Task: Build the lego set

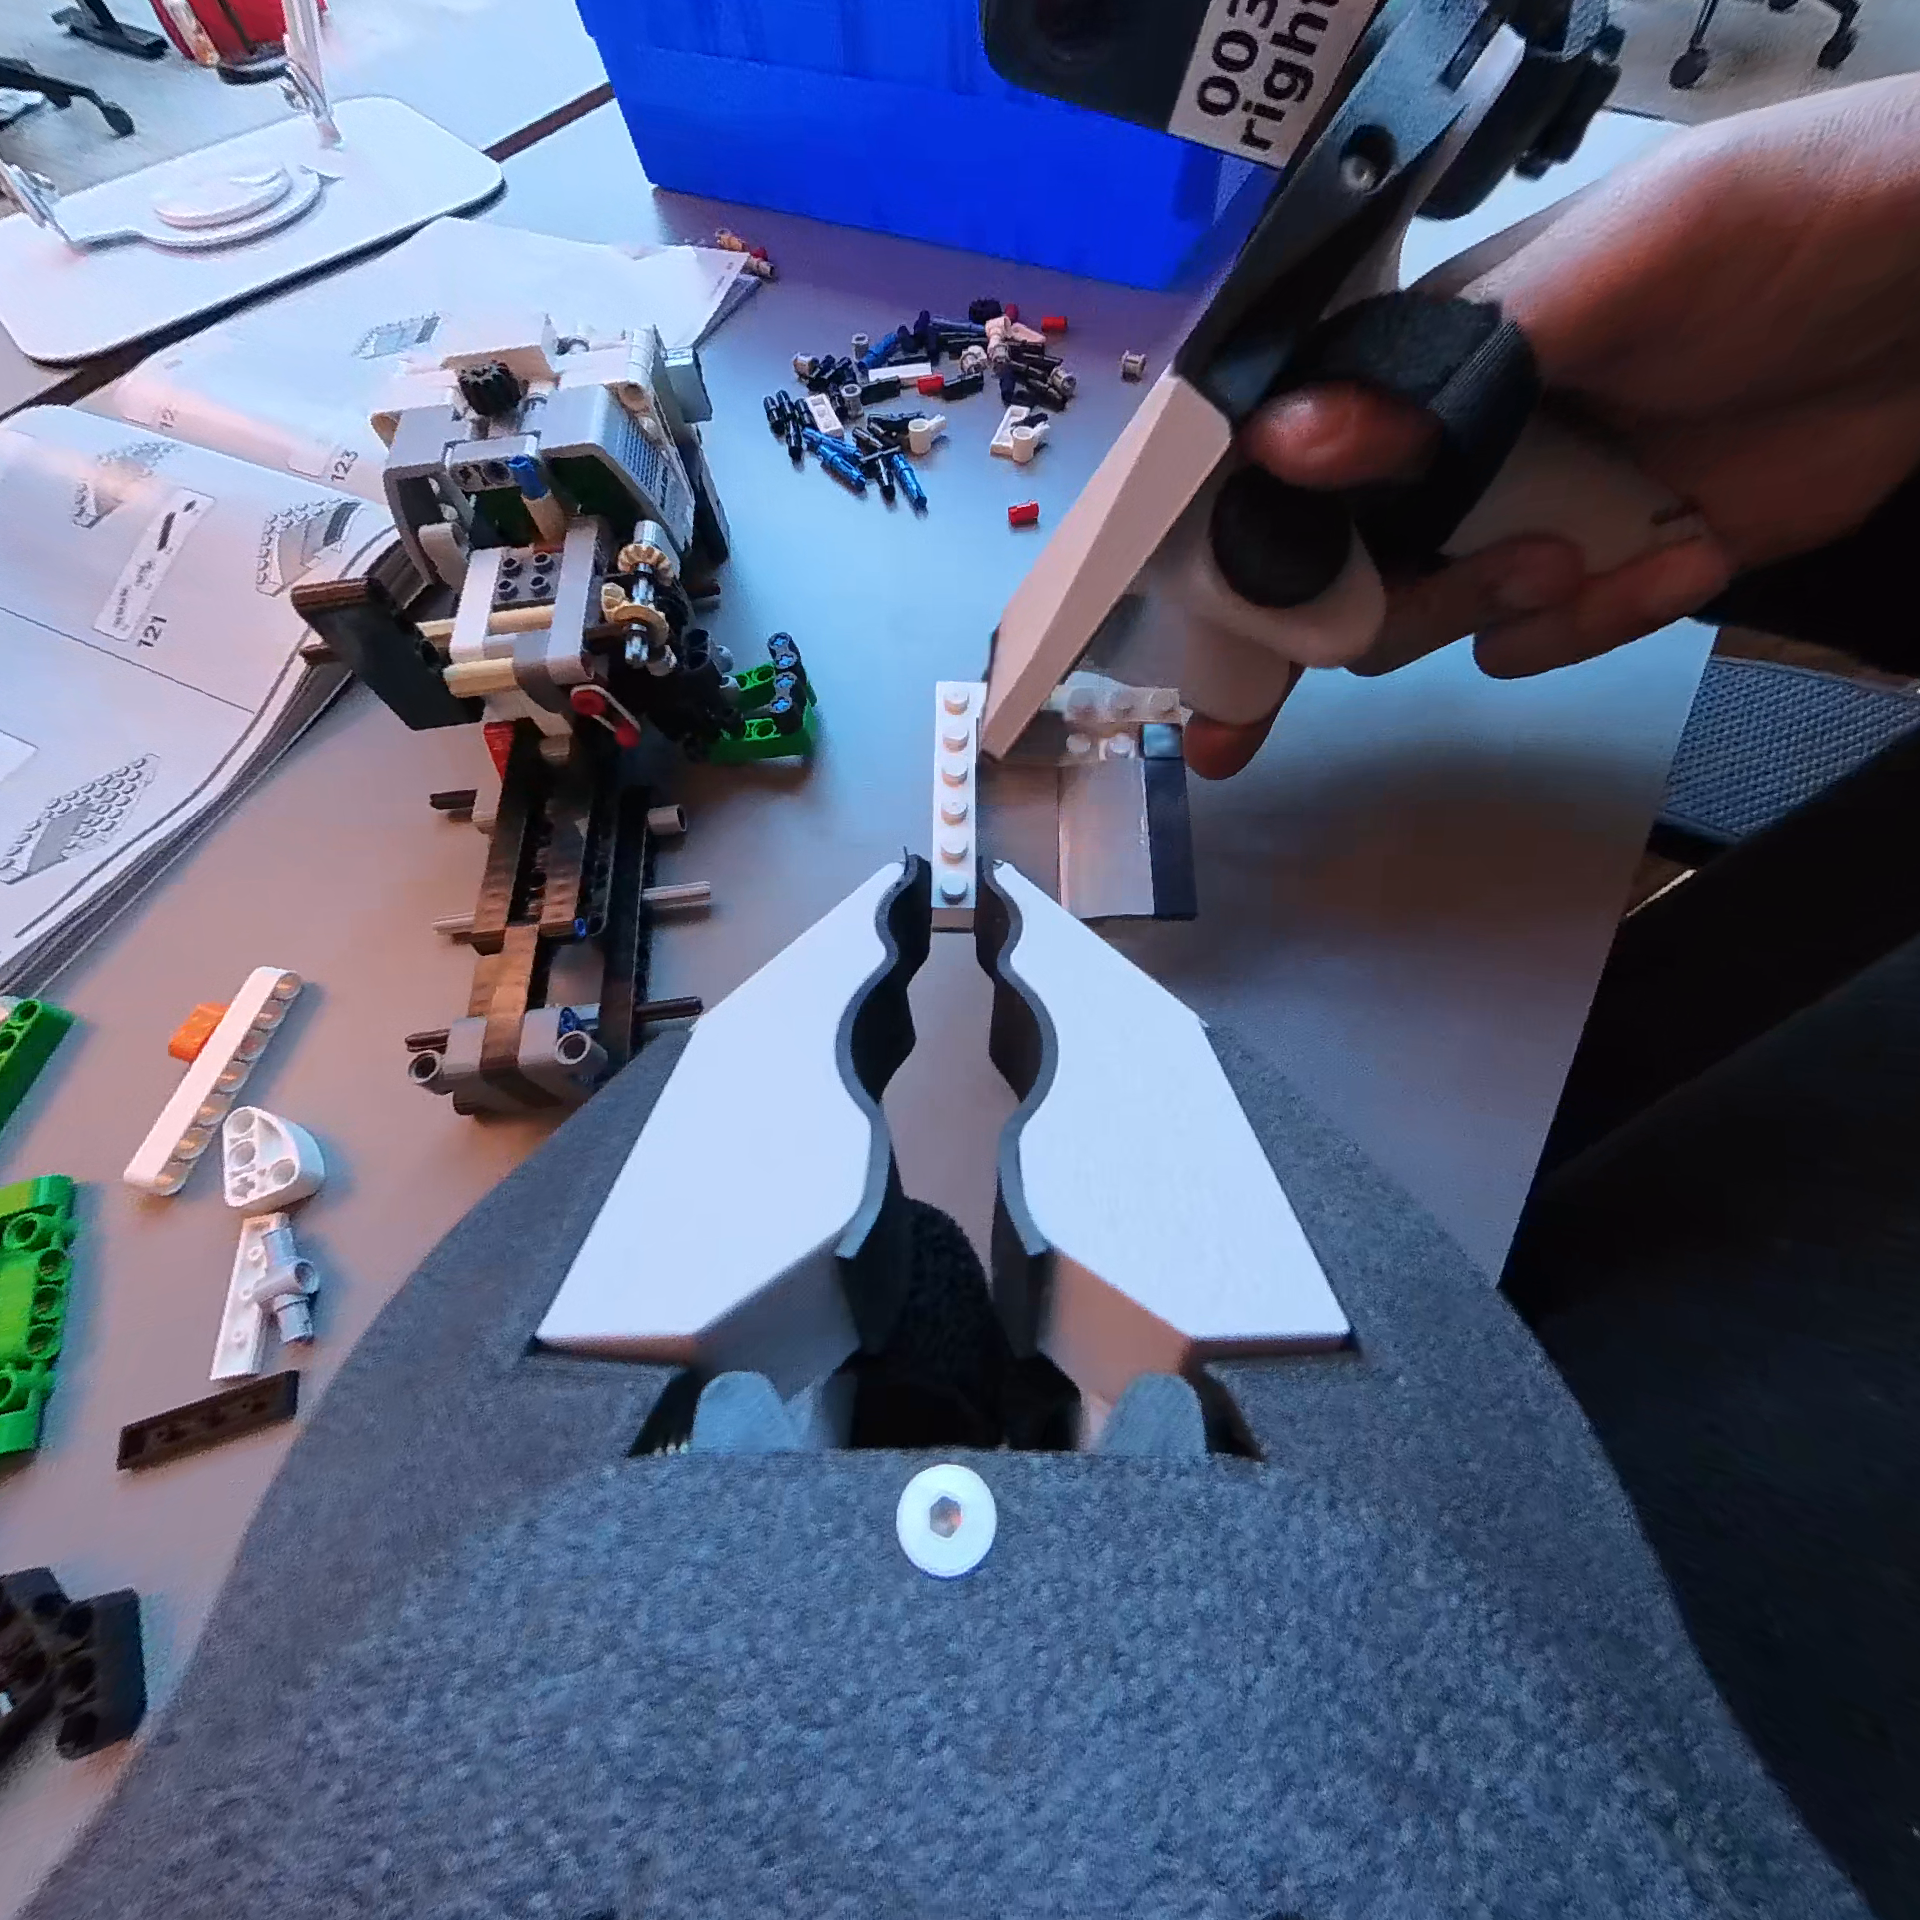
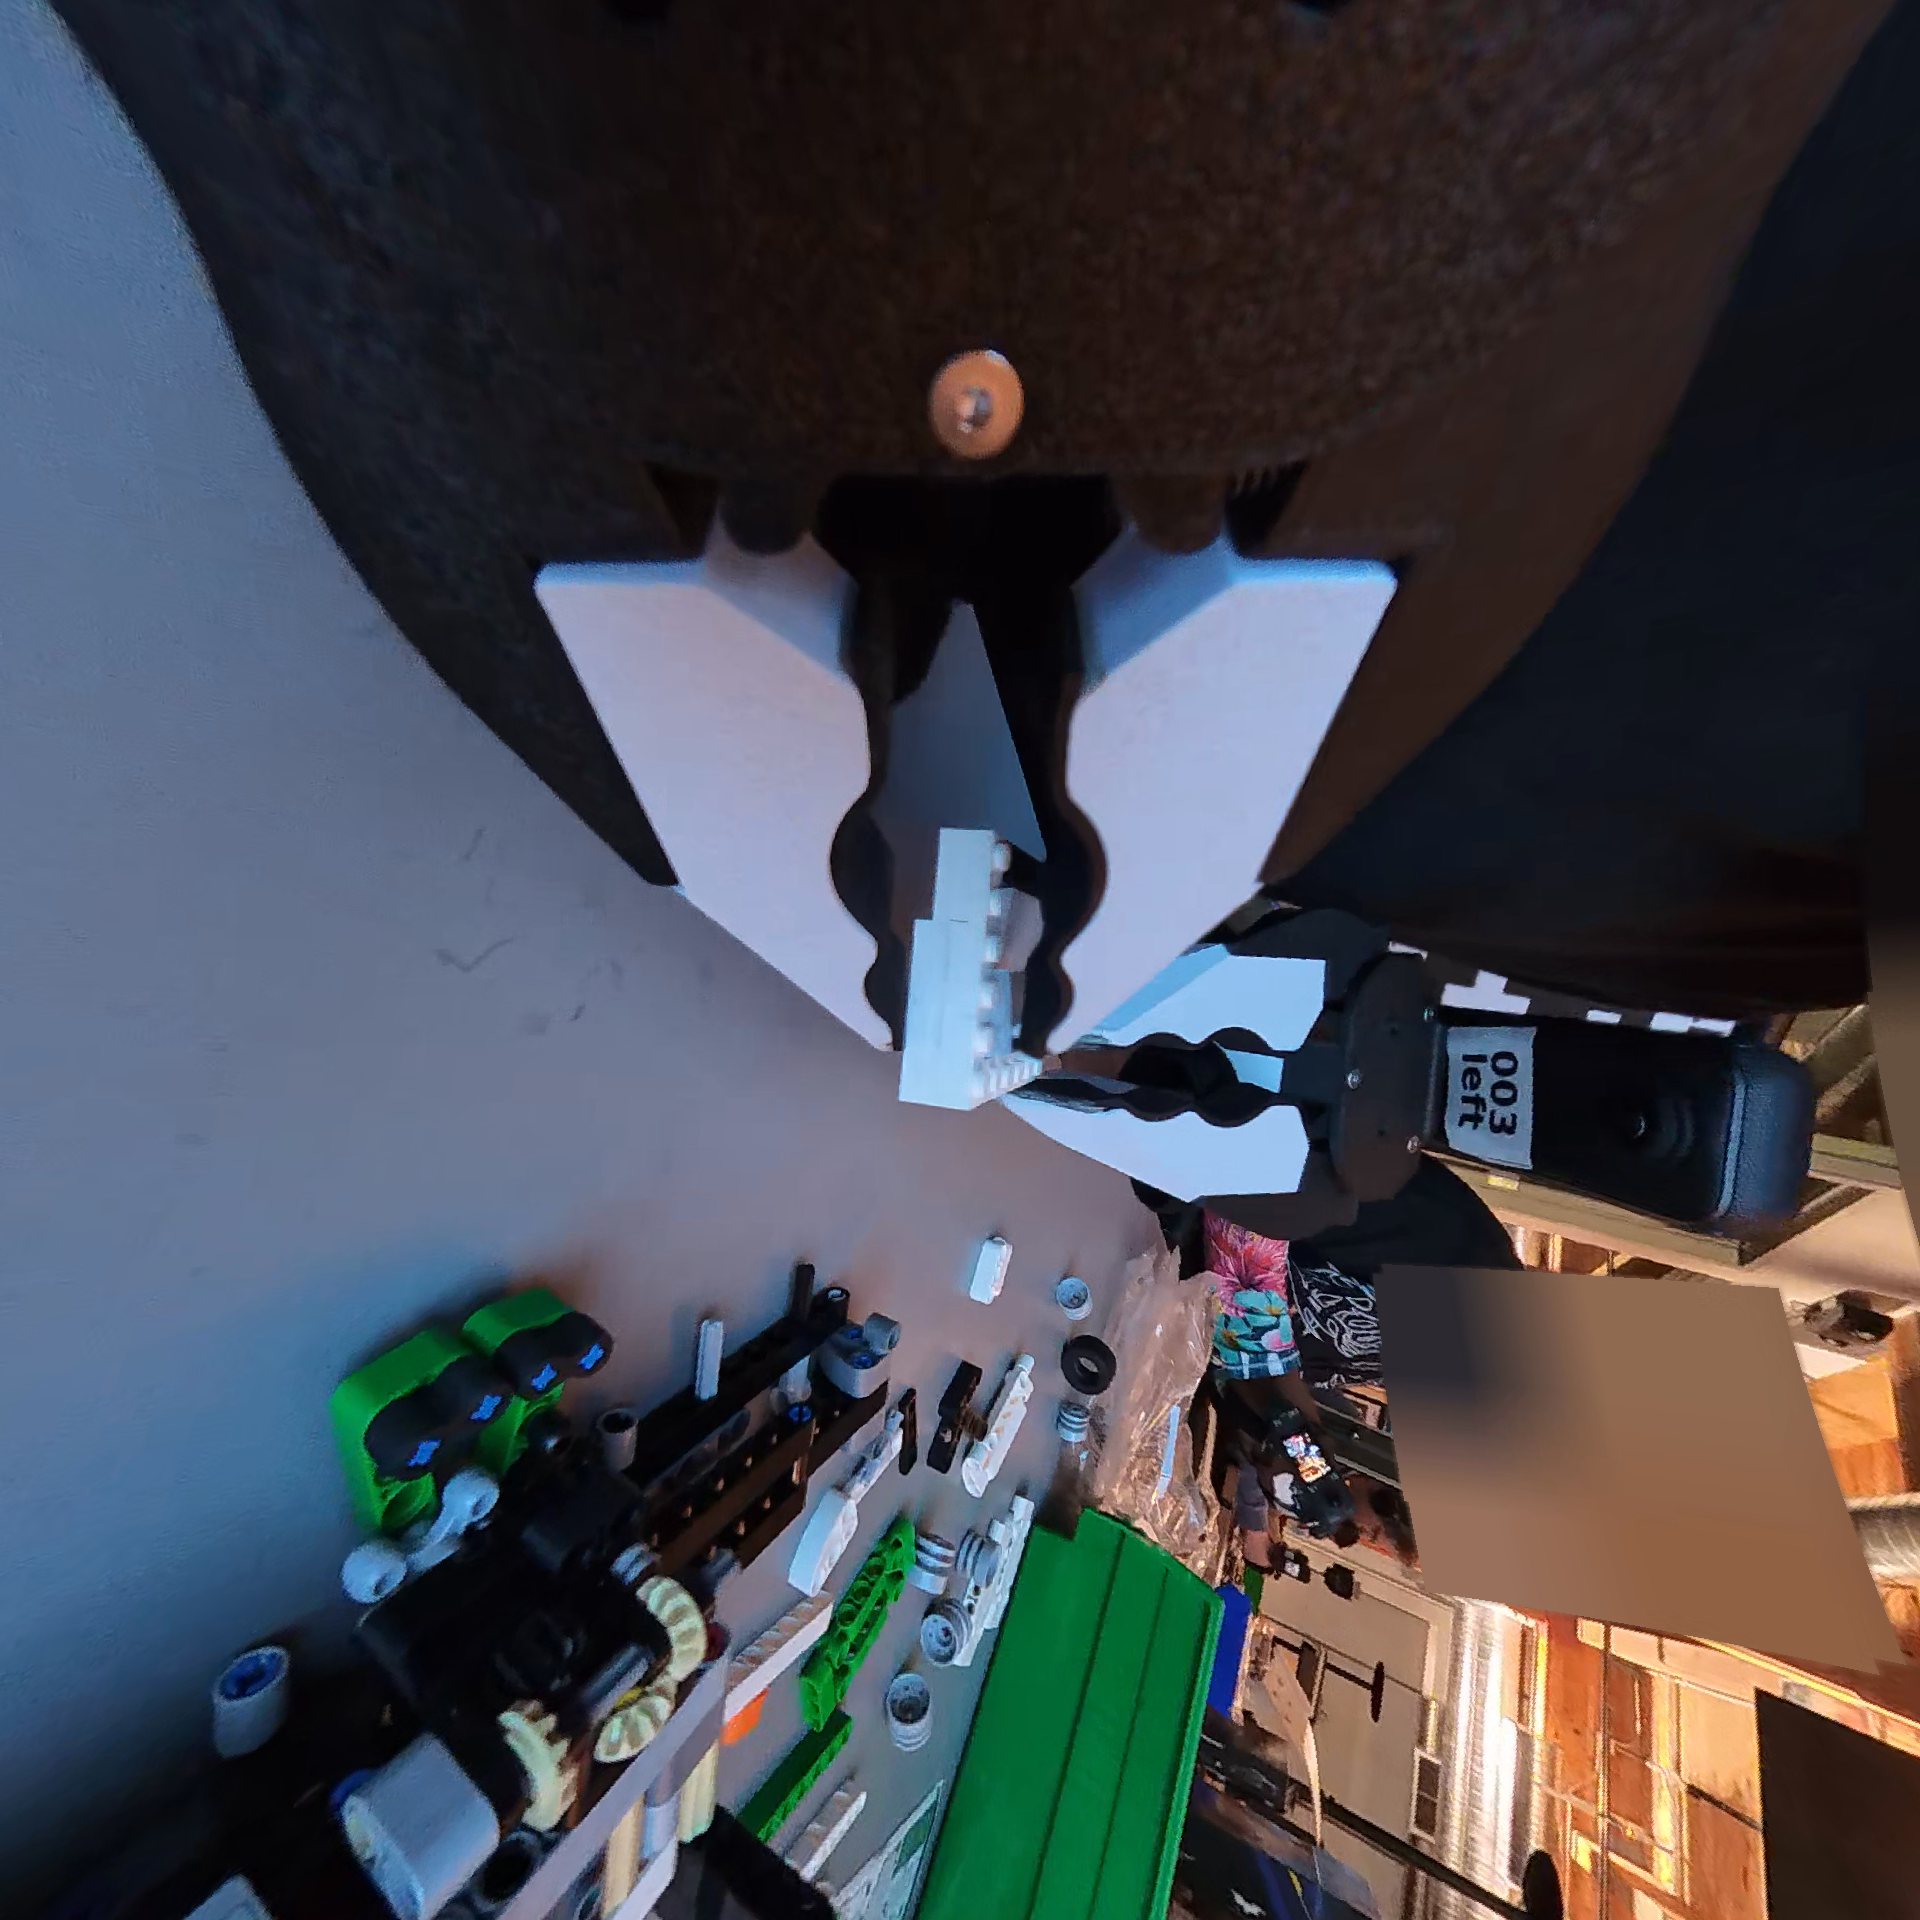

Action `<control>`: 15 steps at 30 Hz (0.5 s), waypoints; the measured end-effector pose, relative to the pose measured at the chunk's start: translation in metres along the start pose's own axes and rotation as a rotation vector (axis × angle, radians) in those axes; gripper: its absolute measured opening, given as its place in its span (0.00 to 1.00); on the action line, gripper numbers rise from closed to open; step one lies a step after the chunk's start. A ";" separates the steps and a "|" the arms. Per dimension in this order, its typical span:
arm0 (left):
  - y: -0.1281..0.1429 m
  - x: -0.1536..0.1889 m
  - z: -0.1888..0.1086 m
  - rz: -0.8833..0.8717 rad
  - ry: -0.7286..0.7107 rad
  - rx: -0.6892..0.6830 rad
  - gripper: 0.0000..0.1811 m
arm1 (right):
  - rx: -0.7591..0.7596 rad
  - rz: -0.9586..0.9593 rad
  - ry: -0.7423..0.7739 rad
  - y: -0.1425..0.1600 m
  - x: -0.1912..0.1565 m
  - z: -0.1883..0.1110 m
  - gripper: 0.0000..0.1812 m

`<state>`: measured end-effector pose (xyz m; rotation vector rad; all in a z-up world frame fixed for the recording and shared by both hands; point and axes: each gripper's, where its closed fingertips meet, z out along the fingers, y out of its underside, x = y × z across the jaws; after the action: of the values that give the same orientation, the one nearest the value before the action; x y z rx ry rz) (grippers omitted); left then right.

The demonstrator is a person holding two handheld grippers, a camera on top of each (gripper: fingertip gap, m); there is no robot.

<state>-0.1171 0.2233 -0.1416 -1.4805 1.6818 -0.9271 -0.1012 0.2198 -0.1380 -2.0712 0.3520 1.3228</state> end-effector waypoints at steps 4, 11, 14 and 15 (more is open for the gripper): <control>0.001 0.001 0.001 0.019 -0.013 -0.006 0.04 | 0.004 0.013 0.007 0.000 0.001 0.000 0.10; 0.003 0.004 0.003 0.076 -0.027 -0.021 0.04 | -0.021 -0.005 0.025 0.003 0.004 -0.002 0.09; 0.002 0.003 0.004 0.101 -0.035 -0.027 0.04 | 0.001 0.030 0.006 0.002 0.006 -0.002 0.09; 0.002 0.002 0.004 0.102 -0.037 -0.029 0.04 | 0.009 0.027 0.009 0.001 0.006 -0.002 0.09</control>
<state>-0.1146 0.2211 -0.1458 -1.4084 1.7328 -0.8190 -0.0979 0.2184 -0.1435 -2.0726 0.3903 1.3254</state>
